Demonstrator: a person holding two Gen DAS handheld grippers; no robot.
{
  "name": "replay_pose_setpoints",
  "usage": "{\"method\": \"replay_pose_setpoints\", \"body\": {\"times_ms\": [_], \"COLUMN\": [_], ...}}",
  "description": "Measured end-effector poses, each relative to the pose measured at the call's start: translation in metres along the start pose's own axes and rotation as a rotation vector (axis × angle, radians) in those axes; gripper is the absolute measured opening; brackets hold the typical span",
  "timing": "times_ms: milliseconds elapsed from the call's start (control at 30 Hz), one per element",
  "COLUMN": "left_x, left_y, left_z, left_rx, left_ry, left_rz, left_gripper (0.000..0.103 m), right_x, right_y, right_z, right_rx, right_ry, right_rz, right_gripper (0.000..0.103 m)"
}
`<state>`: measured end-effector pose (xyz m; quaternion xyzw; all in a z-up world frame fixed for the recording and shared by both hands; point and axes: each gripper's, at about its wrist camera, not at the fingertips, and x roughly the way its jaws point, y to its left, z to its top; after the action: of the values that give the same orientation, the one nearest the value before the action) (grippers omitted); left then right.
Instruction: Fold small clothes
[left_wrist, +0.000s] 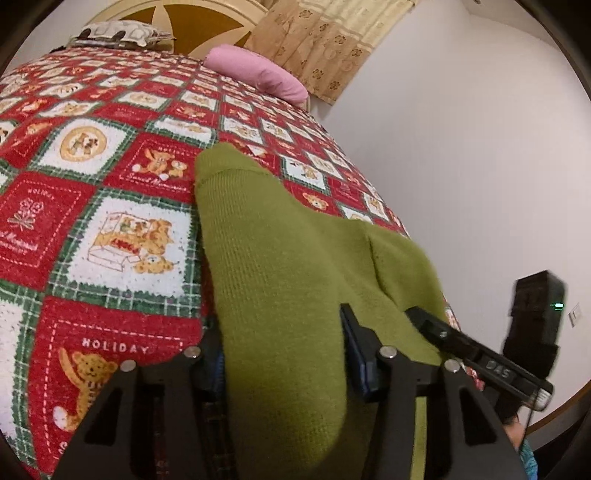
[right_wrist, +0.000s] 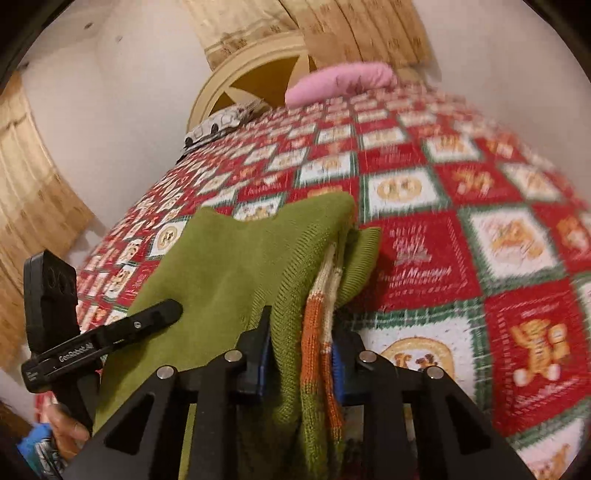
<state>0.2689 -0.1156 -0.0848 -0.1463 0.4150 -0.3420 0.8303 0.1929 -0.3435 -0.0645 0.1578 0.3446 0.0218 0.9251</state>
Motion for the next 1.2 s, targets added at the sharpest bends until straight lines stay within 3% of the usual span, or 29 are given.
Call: {"method": "replay_pose_setpoints", "body": {"times_ms": [167, 267, 533, 833, 1200], "left_x": [-0.015, -0.037, -0.088, -0.115, -0.120], "left_y": [-0.015, -0.035, -0.063, -0.114, -0.183], "left_z": [-0.004, -0.011, -0.026, -0.055, -0.094], "left_rx": [0.062, 0.124, 0.145, 0.233, 0.344], "left_ry": [-0.021, -0.089, -0.120, -0.073, -0.031], "left_rz": [0.041, 0.074, 0.056, 0.020, -0.049], "left_gripper": [0.046, 0.045, 0.044, 0.044, 0.044], "right_x": [-0.040, -0.067, -0.140, -0.219, -0.299], "right_y": [0.040, 0.066, 0.099, 0.102, 0.080], "right_z": [-0.008, -0.017, -0.039, -0.073, -0.118], "right_rx": [-0.072, -0.134, -0.125, -0.087, -0.046], "right_ry": [-0.110, -0.173, -0.264, -0.310, -0.365], "right_rz": [-0.096, -0.152, -0.161, -0.196, -0.313], "right_gripper": [0.024, 0.024, 0.023, 0.023, 0.023]}}
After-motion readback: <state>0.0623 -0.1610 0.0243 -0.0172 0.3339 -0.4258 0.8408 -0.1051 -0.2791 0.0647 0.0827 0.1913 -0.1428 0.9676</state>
